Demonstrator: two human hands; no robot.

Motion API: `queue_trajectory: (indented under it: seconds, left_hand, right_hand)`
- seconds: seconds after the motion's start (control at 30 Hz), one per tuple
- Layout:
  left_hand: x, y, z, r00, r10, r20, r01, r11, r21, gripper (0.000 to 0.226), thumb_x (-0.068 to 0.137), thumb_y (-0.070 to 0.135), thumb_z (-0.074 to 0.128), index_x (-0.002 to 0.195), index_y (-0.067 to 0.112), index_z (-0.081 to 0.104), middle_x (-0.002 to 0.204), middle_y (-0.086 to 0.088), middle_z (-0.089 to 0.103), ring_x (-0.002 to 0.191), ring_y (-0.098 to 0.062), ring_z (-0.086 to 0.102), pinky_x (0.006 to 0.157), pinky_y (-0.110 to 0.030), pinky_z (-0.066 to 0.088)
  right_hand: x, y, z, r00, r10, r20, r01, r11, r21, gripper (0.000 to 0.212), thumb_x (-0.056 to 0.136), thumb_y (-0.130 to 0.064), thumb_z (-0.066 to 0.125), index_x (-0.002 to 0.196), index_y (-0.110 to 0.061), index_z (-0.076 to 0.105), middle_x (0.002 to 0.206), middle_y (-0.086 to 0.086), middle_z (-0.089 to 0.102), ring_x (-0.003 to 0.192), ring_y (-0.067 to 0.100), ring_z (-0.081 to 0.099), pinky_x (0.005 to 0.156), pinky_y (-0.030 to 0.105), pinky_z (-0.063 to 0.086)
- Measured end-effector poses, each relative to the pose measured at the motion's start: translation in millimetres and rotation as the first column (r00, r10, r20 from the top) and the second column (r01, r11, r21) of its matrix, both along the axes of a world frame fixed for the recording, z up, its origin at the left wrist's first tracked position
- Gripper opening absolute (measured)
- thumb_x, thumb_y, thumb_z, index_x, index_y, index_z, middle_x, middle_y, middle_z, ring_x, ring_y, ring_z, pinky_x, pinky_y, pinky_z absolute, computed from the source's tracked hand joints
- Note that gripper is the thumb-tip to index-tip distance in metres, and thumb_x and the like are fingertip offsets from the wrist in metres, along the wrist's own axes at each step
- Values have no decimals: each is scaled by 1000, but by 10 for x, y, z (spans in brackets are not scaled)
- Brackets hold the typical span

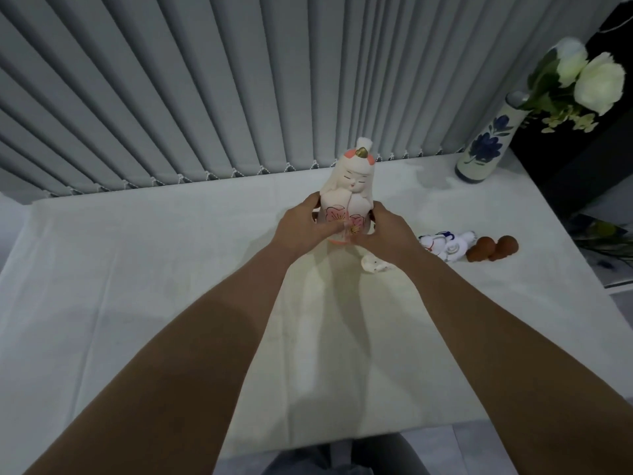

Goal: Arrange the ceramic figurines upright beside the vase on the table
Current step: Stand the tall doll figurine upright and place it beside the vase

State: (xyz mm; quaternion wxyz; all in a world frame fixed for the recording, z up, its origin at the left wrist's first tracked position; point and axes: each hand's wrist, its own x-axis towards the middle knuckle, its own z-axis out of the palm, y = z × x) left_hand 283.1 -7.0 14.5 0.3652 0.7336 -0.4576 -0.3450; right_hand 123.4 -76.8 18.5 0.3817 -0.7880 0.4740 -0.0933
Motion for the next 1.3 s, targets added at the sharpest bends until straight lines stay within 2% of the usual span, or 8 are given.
queue_trajectory:
  seconds: [0.17,0.37,0.53,0.83,0.97,1.07,1.2,1.3]
  left_hand:
    - [-328,-569,121,1000,-24,13,25,999,-39,59,75,42,78,127,26,54,109,16,64,99,-11,65,87,-26,52]
    - [-737,-1235,50,997,-76,-1,75,997,-29,56,75,42,77,123,23,57,114,10,68,101,-14,66,88,-28,53]
    - [-915,-1663,-80,996,-87,-36,87,996,-5,55,76,36,78,125,23,56,110,12,64,100,-10,63,79,-17,47]
    - [-972,-2180,-269,998,-68,-8,69,997,19,61,74,35,79,128,21,54,118,8,66,108,-14,63,98,-34,51]
    - [-976,-2340,-236,998,-50,41,50,999,0,62,75,34,78,130,20,53,120,3,66,108,-17,63,94,-32,51]
    - [-1001,-2446,-228,995,-19,95,20,1000,-7,64,75,37,79,130,18,53,120,1,67,108,-19,63,86,-27,49]
    - [-1003,-2570,-211,991,-1,132,2,1000,-8,62,75,38,78,129,18,54,120,0,68,106,-19,63,81,-23,45]
    - [-995,-2637,-172,986,13,164,-10,1000,-20,60,75,39,79,126,17,57,117,-1,69,100,-17,64,78,-23,45]
  right_hand:
    - [-343,-522,154,999,-45,23,45,999,7,73,75,-43,77,133,-10,45,123,3,63,110,24,60,87,34,50]
    - [-766,-1111,111,996,-84,-4,84,996,6,74,77,-41,76,135,-10,43,125,4,61,112,24,58,82,27,43]
    - [-941,-1548,-56,995,-87,-42,88,996,20,68,79,-37,75,133,-10,43,124,6,61,111,24,58,79,27,42]
    - [-991,-2028,-249,994,-100,-31,101,995,24,67,77,-37,76,132,-13,45,126,5,62,114,26,58,87,33,48]
    - [-963,-2178,-262,992,-125,16,124,991,40,67,79,-35,75,135,-14,45,130,4,61,119,26,57,90,30,46]
    - [-943,-2269,-292,990,-142,-25,141,990,-10,63,81,-39,72,133,-16,46,131,3,61,121,27,56,89,28,42]
    - [-905,-2372,-331,982,-178,-55,176,983,-47,59,80,-43,70,126,-14,49,126,5,64,117,31,58,93,38,47]
    - [-871,-2447,-337,979,-186,-85,181,981,-63,59,80,-47,69,123,-11,49,122,9,65,114,33,60,90,40,49]
